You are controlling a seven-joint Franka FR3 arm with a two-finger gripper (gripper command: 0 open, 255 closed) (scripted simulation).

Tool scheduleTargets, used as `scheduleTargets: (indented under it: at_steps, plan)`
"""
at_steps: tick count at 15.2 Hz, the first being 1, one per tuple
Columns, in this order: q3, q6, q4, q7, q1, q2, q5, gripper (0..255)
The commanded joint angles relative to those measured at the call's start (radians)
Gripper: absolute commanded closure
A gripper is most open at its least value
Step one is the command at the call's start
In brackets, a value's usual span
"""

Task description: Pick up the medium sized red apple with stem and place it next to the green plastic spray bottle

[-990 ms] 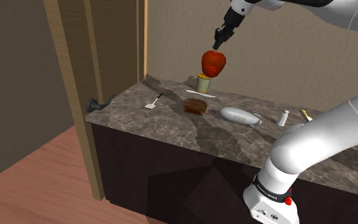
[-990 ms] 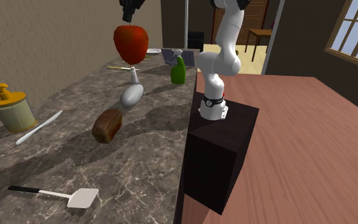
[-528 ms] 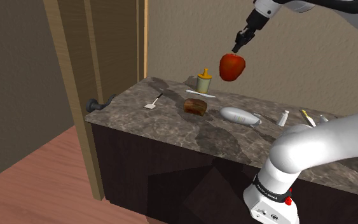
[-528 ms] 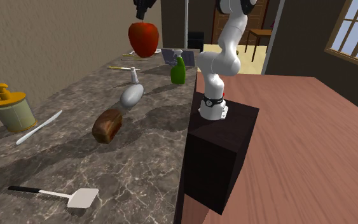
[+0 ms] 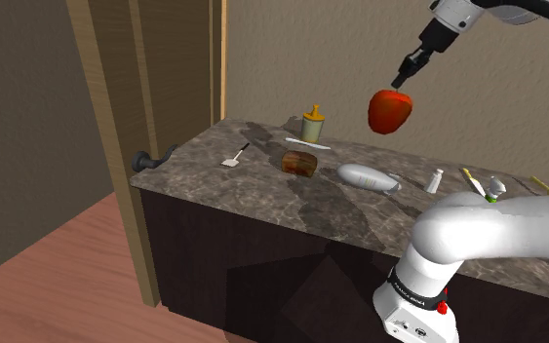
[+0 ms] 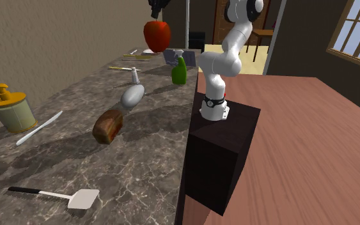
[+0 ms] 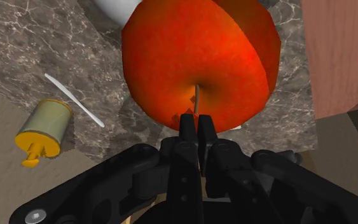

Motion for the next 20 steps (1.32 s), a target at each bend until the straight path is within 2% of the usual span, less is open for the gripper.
scheduleTargets:
  at_steps: [1, 7, 8, 9, 13, 20]
  plan:
    - [-0.020, -0.040, -0.005, -0.027, -0.014, -0.046, -0.015, 255]
    - [-0.084, -0.161, 0.003, -0.116, -0.058, -0.166, -0.069, 255]
    - [-0.073, -0.134, -0.003, -0.099, -0.050, -0.145, -0.059, 255]
    - [-0.073, -0.134, -0.003, -0.099, -0.050, -0.145, -0.059, 0]
    - [-0.091, -0.146, -0.110, -0.226, -0.053, -0.284, -0.132, 0]
    - [-0.113, -0.056, -0.227, -0.218, -0.060, -0.312, -0.152, 0]
